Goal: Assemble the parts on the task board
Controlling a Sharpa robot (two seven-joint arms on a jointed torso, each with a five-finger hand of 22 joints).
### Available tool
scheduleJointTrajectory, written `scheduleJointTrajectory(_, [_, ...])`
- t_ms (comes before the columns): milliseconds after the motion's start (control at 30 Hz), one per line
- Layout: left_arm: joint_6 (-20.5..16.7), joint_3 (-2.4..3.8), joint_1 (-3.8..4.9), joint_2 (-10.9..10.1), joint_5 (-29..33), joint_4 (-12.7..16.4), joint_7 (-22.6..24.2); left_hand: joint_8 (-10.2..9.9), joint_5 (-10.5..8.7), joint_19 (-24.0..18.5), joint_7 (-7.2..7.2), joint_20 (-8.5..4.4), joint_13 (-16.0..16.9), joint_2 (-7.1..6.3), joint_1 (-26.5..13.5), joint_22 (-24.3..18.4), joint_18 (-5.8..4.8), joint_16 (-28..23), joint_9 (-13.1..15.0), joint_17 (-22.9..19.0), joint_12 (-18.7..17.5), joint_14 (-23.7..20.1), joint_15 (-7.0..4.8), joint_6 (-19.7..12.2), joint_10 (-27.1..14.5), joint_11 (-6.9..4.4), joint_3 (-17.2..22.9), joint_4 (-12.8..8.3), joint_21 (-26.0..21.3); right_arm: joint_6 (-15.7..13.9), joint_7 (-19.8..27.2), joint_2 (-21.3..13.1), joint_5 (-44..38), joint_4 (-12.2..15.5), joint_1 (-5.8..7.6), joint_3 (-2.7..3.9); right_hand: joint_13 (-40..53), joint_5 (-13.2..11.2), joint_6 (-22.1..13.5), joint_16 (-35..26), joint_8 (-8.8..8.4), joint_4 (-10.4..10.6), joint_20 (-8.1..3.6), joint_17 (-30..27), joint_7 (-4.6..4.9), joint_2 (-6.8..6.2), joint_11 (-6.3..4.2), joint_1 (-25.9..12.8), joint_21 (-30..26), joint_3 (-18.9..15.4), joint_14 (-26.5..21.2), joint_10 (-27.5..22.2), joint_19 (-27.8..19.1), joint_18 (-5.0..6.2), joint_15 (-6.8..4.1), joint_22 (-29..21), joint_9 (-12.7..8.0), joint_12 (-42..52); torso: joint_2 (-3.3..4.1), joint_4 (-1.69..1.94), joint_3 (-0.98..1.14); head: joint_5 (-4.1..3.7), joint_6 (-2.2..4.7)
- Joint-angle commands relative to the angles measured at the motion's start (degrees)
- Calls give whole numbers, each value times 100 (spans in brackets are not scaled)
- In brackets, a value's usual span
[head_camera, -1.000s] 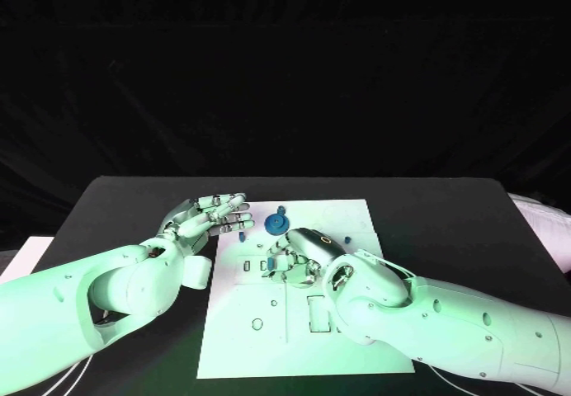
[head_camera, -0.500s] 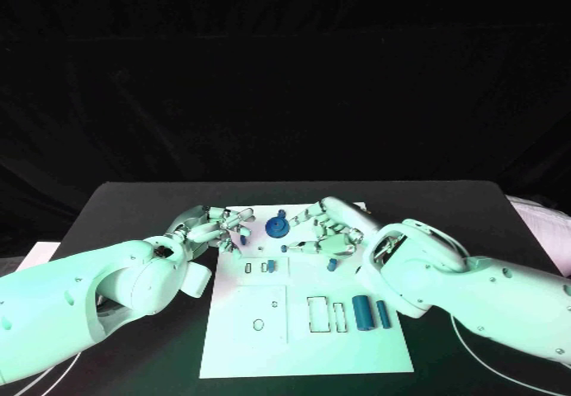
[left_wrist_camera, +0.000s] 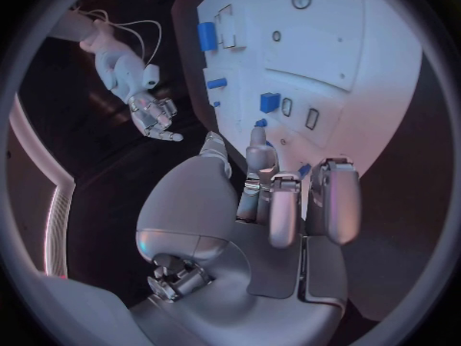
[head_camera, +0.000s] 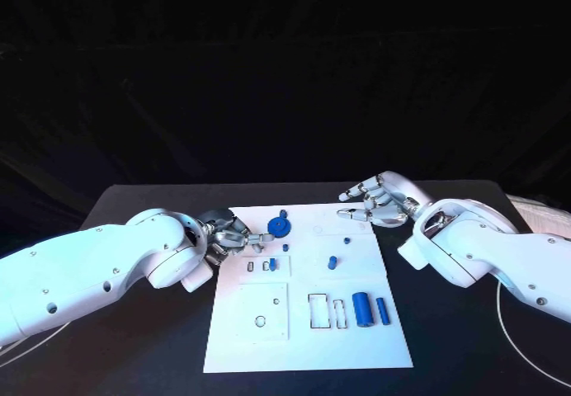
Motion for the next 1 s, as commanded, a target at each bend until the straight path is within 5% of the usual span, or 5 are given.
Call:
scheduleJointTrajectory(33, [639, -2, 34, 113, -1147, -80, -969, 245, -11, 225, -77, -54, 490, 22, -56, 432, -90, 17, 184, 1505, 422, 594, -64, -5, 152, -50, -153, 3, 133, 0, 186, -12, 255, -48, 6, 0, 0, 18, 42, -5, 35, -48, -6, 293, -1, 24, -42, 57, 17, -1, 328, -12, 27, 78, 6, 511, 7, 39, -11, -22, 15, 22, -24])
scheduleJointTrajectory(233, [876, -3, 85, 351, -1462, -260, -1137, 877, -27, 246, -142, -102, 864, 173, -13, 633, -122, 17, 781, 1505, 738, 594, -119, -338, 136, -94, -521, -13, 270, -5, 161, 1, 253, -94, 9, -1, -6, 20, 50, -10, 39, -49, -7, 286, -3, 26, -44, 58, 18, -3, 327, -14, 29, 77, 4, 513, 9, 32, 6, -15, 13, 37, -36])
scheduleJointTrajectory(1000, [1354, -59, 185, 949, -1475, -703, -1208, 1198, -6, 266, -140, -95, 906, 255, 127, 740, -138, 17, 1153, 1505, 748, 594, -103, -579, 98, -98, -686, 3, 332, 207, 100, 124, 238, -220, 1, -3, -140, 90, 46, -103, 27, -24, -16, 169, -7, 0, -47, -2, -48, -81, 298, -100, -54, 107, -2, 391, 4, -139, 0, -8, -10, 48, -188])
